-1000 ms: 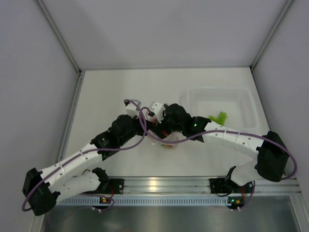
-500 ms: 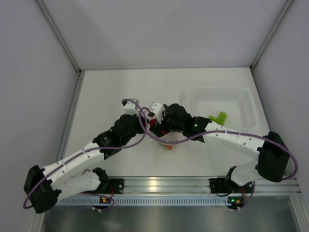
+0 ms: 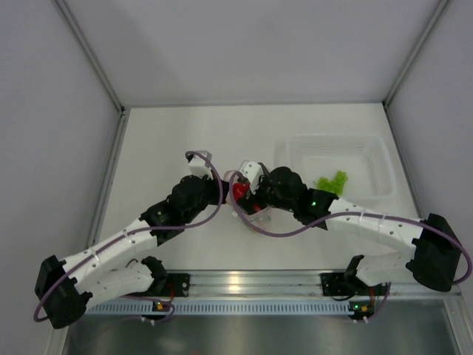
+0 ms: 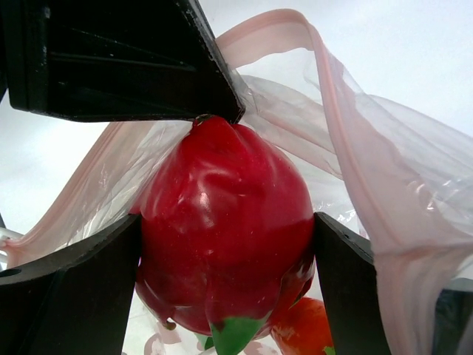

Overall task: Open the zip-top bag and remove the fake food
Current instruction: Pick up the fake fruit from the zipper food storage bag.

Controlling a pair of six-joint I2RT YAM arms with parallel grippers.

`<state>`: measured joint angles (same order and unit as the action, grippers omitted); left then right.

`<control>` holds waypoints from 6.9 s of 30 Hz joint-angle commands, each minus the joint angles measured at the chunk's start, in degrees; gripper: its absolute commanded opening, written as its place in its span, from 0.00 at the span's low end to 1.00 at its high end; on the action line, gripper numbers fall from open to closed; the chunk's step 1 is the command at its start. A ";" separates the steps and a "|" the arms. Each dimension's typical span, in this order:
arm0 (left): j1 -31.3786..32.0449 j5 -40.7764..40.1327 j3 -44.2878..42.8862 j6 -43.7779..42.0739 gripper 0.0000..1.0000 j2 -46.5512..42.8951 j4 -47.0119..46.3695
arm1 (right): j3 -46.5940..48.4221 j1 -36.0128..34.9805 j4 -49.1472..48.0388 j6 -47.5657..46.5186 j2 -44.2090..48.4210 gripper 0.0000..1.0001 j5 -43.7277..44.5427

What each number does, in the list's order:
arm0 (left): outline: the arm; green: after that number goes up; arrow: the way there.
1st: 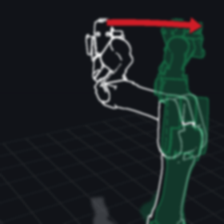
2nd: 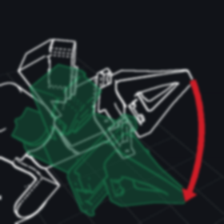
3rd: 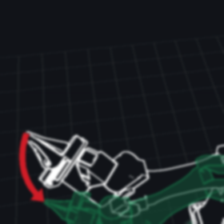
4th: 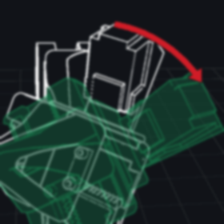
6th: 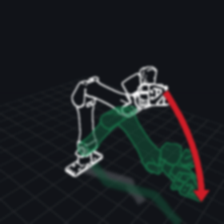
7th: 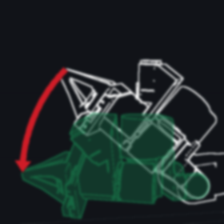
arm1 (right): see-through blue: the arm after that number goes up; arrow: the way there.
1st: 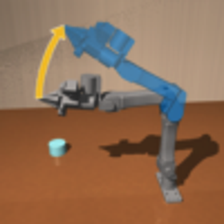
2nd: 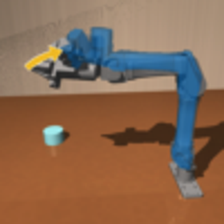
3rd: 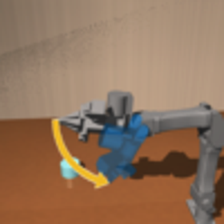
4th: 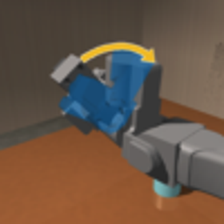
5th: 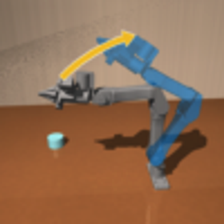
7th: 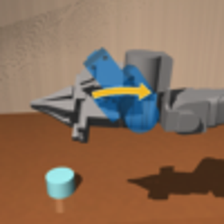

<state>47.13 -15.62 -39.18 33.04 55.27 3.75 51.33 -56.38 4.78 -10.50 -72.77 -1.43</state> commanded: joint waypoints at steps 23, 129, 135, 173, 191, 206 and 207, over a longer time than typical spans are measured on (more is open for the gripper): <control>-0.99 -6.80 0.42 4.58 0.00 5.82 5.22 | -3.26 -0.22 -38.44 9.09 8.88 0.00 10.40; 5.16 -6.09 10.88 18.82 0.00 6.96 1.61 | 18.27 0.92 -18.69 26.94 -7.29 0.00 33.70; 2.80 -12.95 9.56 21.36 0.00 7.57 4.33 | 16.71 1.98 -14.89 26.94 -5.37 0.00 18.85; -8.37 -22.26 -0.90 20.05 0.00 7.66 4.16 | 2.48 1.97 -15.03 11.04 -4.13 0.00 2.52; -9.78 -13.65 -4.50 18.91 0.00 14.70 4.86 | -10.11 1.54 -39.30 3.29 4.92 0.00 -13.34; -9.87 -6.99 1.56 19.17 0.00 14.26 0.39 | -5.20 2.94 -43.54 14.90 5.02 0.00 -2.69; -9.78 -6.36 1.65 19.17 0.00 14.08 0.38 | -4.32 2.86 -41.88 14.64 4.40 0.00 -3.57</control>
<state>40.69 -15.84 -40.53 54.04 68.34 1.50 39.29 -52.16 -22.59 -0.14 -73.49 2.13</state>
